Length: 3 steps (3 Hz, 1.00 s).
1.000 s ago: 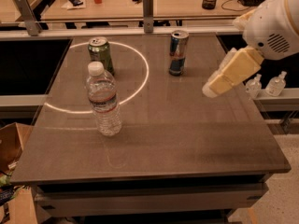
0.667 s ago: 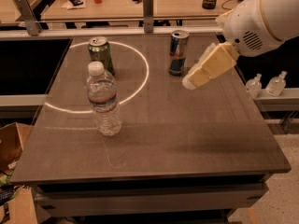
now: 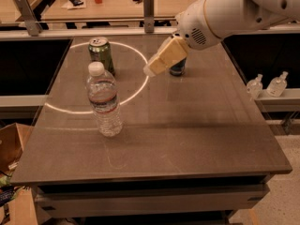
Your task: Knock green can over
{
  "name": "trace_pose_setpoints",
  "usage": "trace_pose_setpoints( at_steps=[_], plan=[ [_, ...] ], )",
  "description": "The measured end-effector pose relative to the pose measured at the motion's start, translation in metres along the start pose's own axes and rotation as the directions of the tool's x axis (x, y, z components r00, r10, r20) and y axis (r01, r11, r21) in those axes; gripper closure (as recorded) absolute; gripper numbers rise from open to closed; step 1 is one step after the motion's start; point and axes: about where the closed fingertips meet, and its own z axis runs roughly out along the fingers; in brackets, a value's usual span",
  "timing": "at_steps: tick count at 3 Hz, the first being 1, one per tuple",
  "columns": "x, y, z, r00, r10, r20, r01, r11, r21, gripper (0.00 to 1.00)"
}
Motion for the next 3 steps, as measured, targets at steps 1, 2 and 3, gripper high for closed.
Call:
trace_pose_setpoints(
  at_steps=[1, 2, 3],
  plan=[
    [-0.001, 0.0, 0.002, 1.0, 0.0, 0.002, 0.0, 1.0, -0.003, 0.0],
    [-0.003, 0.002, 0.004, 1.0, 0.023, 0.014, -0.023, 0.9997, -0.001, 0.0],
    [-0.013, 0.013, 0.024, 0.996, 0.03, 0.089, -0.027, 0.9992, -0.029, 0.0]
  ],
)
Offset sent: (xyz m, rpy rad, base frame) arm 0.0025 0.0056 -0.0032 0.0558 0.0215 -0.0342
